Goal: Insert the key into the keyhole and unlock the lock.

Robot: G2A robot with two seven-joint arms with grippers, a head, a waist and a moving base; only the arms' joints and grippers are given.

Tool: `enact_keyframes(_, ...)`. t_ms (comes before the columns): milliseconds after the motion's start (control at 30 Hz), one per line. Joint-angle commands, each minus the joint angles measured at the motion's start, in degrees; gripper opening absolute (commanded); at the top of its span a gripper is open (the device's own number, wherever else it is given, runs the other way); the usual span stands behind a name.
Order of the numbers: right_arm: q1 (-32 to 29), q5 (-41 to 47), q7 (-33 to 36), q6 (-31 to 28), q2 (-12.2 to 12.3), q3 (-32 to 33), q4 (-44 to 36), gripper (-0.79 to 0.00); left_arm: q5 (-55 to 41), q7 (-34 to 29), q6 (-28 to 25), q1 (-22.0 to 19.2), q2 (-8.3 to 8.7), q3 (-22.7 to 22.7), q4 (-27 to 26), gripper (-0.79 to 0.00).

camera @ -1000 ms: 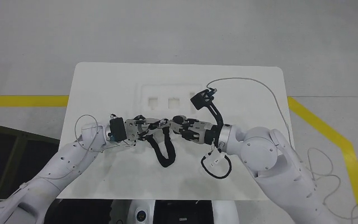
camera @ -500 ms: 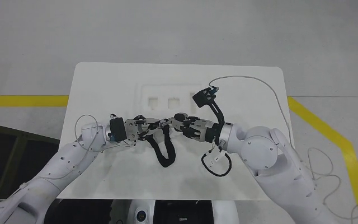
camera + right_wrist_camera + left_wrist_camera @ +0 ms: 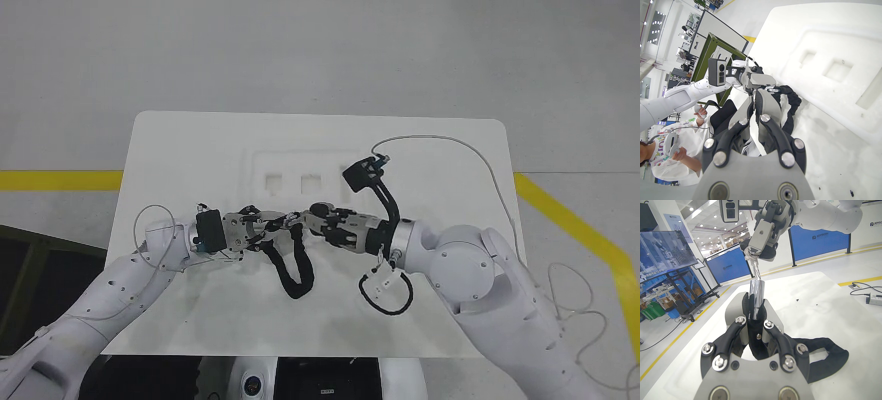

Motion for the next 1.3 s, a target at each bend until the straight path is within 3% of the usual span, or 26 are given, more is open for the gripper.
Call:
enact_keyframes(0, 0.1, -0.2, 0.0, 0.1, 0.0, -0.2, -0.1, -0.785, 0.0, 0.0, 0.0, 0.0, 0.00, 0.0, 0.0, -0.785)
enact_keyframes(1100, 4.3, -13.4, 1.7, 7.3, -1.7, -7.7, -3.4, -0.785, 0.0, 0.0, 0.0, 0.0, 0.00, 0.0, 0.0, -0.785)
enact_keyframes(1267, 4.6, -14.8, 2.1, 8.0, -2.0, -8.2, -3.2, -0.785, -1.1, -3.1, 0.5, 1.3, -0.02, -1.1, -1.8, -0.785)
